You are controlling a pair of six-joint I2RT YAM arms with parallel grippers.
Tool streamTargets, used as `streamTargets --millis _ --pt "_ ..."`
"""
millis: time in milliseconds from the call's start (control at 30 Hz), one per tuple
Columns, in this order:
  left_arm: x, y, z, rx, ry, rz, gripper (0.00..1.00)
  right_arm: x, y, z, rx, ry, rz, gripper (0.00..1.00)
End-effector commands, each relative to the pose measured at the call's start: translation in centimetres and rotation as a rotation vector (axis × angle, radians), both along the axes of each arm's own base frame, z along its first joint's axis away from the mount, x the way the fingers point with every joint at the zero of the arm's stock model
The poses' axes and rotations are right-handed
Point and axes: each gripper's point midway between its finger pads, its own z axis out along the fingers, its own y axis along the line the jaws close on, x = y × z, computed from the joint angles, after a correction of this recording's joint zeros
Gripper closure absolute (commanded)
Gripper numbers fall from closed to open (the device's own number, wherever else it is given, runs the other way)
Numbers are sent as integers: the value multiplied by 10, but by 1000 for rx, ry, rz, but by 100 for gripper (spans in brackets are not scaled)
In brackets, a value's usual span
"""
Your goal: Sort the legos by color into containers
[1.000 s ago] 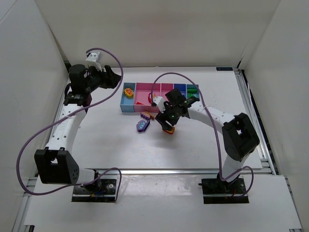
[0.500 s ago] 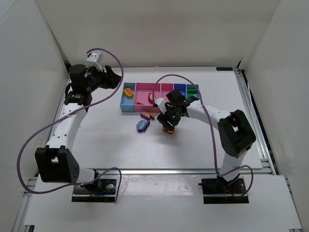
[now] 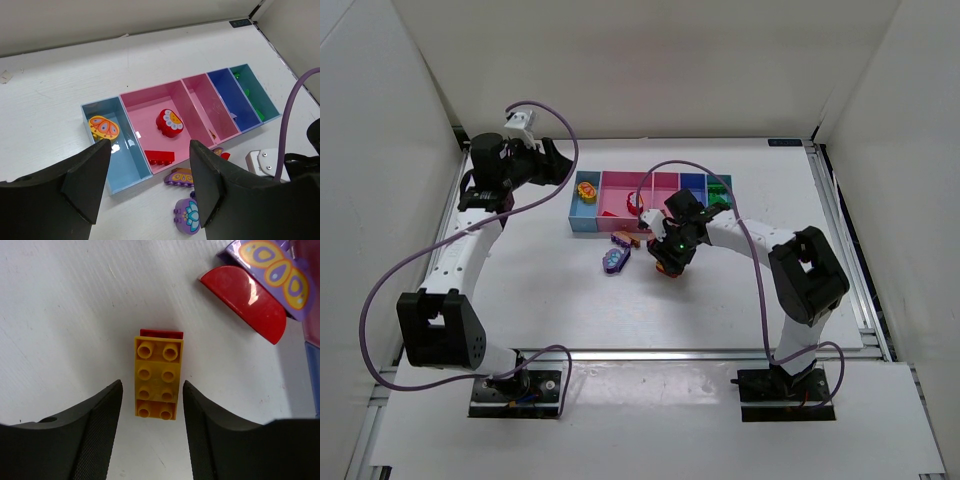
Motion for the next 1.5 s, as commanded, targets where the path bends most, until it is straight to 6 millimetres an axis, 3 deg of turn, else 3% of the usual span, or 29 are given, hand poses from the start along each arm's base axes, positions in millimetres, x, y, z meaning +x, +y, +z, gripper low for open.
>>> streamTargets --millis 0,133,300,433,500,600,633,700,733,767,800,833,967,1033,1167,1367,1400,1467 --pt "1 0 28 -5 -71 -14 26 -5 1 -2 7 9 31 42" --pt "1 0 26 -7 -67 -15 26 -5 1 -2 7 9 31 50" --pt "0 0 26 -8 -65 -15 26 -1 5 -1 17 0 32 86" --pt "-2 -3 25 -16 -62 -34 26 3 7 5 25 -14 26 99" --pt "-8 -8 25 -34 -52 -65 26 5 8 13 36 -23 17 100" --pt "-27 -22 24 -101 -14 -179 25 8 12 40 109 -2 -31 100" --pt "-33 -26 20 -124 2 -210 25 14 18 61 160 -7 -59 100" --pt "-50 -38 19 -203 49 -311 25 19 13 84 219 35 -107 100" --pt "-53 -33 12 -232 79 -315 25 22 21 110 300 57 -123 100" --pt "-57 -33 14 -255 80 -347 26 21 18 122 335 91 -143 100" --pt "-71 -39 6 -326 163 -418 26 34 12 143 396 92 -173 100" --pt "-75 -40 6 -345 160 -459 26 28 15 160 468 157 -179 100" --pt "-107 -49 -5 -408 239 -635 23 41 -2 211 691 274 -221 100" --pt "-109 -51 -16 -431 292 -666 23 40 -1 229 784 351 -227 100" --pt "-112 -59 -28 -470 381 -742 23 41 2 233 846 420 -230 100" --pt "-101 -65 -18 -450 342 -778 22 45 13 247 903 507 -233 100" --pt "-103 -76 -21 -452 365 -810 22 47 15 248 906 505 -227 99" --pt "-97 -78 -18 -456 371 -812 21 47 21 253 910 517 -207 100"
